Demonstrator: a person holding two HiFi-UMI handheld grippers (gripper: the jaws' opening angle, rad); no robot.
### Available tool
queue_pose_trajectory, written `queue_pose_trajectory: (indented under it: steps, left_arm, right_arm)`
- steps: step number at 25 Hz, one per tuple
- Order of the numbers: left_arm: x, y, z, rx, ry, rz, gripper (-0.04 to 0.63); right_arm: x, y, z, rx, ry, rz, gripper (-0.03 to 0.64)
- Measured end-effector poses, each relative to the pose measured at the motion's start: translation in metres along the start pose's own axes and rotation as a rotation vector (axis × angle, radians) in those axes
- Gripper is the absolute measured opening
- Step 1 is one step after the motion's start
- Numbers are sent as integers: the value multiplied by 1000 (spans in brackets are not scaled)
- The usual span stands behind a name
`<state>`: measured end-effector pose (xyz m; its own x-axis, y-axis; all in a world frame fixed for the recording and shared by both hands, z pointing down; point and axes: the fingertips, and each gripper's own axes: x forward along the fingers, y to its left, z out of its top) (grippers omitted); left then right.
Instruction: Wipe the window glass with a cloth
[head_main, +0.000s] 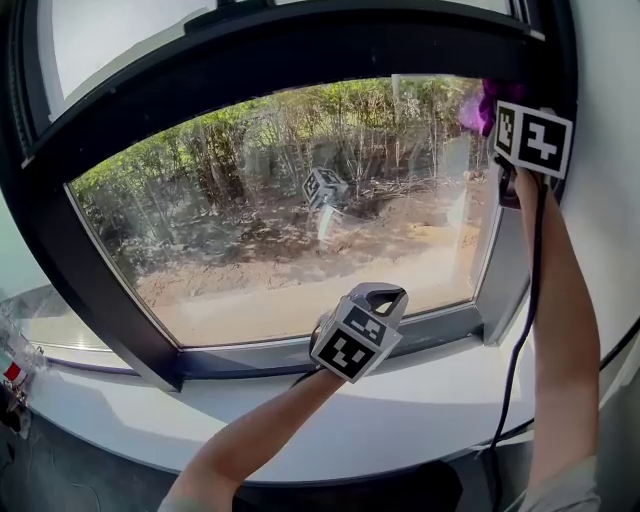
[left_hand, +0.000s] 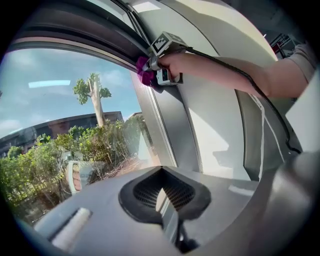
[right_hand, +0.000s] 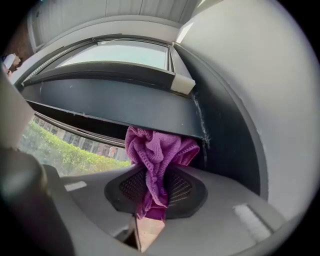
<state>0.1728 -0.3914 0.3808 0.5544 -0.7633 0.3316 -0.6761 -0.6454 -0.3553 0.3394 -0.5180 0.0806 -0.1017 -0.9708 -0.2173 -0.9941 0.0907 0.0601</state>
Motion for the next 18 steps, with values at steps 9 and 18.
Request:
queue_pose_trajectory:
  steps: [9, 18]
  left_arm:
    - [2, -11, -24, -32, 21, -21, 0]
    - [10, -28, -62, -82, 66, -52, 0]
  right_arm:
    - [-12, 5, -63, 7, 14, -25, 97]
    - [-31, 18, -205, -39, 130, 5, 98]
